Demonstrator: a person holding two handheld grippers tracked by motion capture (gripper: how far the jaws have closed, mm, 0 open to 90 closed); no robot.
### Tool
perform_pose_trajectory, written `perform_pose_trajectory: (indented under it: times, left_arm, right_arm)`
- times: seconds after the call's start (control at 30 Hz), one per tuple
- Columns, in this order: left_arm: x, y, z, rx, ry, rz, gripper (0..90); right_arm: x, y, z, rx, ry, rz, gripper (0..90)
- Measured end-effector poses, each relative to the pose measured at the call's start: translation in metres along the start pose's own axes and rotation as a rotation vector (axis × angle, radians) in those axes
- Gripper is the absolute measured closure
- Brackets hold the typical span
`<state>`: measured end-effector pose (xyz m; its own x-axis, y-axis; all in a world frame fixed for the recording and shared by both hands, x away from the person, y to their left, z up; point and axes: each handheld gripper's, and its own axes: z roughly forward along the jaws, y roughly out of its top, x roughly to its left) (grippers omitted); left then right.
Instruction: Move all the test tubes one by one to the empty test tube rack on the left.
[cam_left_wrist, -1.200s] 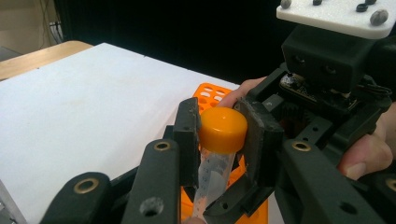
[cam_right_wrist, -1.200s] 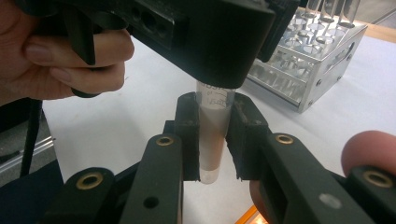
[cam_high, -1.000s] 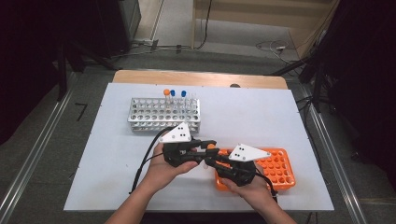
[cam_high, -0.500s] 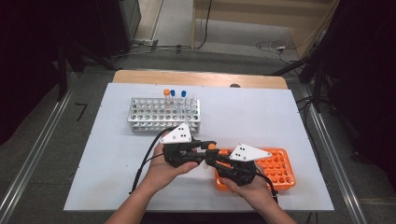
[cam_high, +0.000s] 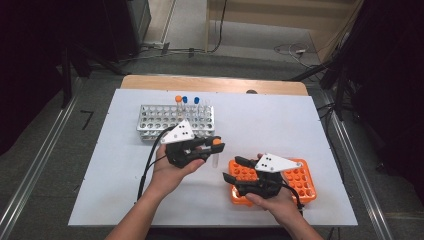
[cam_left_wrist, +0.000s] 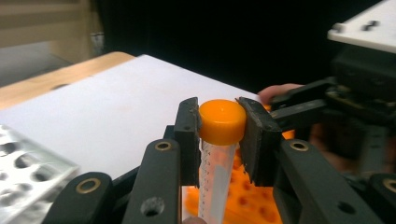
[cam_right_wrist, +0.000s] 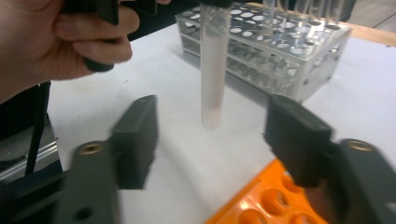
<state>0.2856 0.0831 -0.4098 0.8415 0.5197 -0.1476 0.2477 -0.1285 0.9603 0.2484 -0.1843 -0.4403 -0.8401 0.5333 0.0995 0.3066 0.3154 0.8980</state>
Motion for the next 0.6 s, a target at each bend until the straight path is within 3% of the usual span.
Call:
perform_pose_trajectory:
  times: [0.1,0.2,0.33,0.6]
  left_arm:
    - [0.015,0.001,-0.006,-0.009,0.049,-0.008,70.9]
    - [0.03,0.004,-0.012,-0.012,0.11,-0.009,70.9]
    - [0.052,0.007,-0.022,-0.017,0.184,-0.012,70.9]
    - [0.084,0.012,-0.033,-0.038,0.289,-0.029,71.0]
  right_arm:
    - [-0.007,-0.003,-0.01,-0.002,-0.016,0.008,11.1]
    - [-0.014,-0.009,-0.021,-0.016,-0.034,0.014,4.1]
    - [-0.024,-0.016,-0.035,-0.025,-0.053,0.014,2.1]
    - [-0.043,-0.027,-0.062,-0.034,-0.106,0.042,1.9]
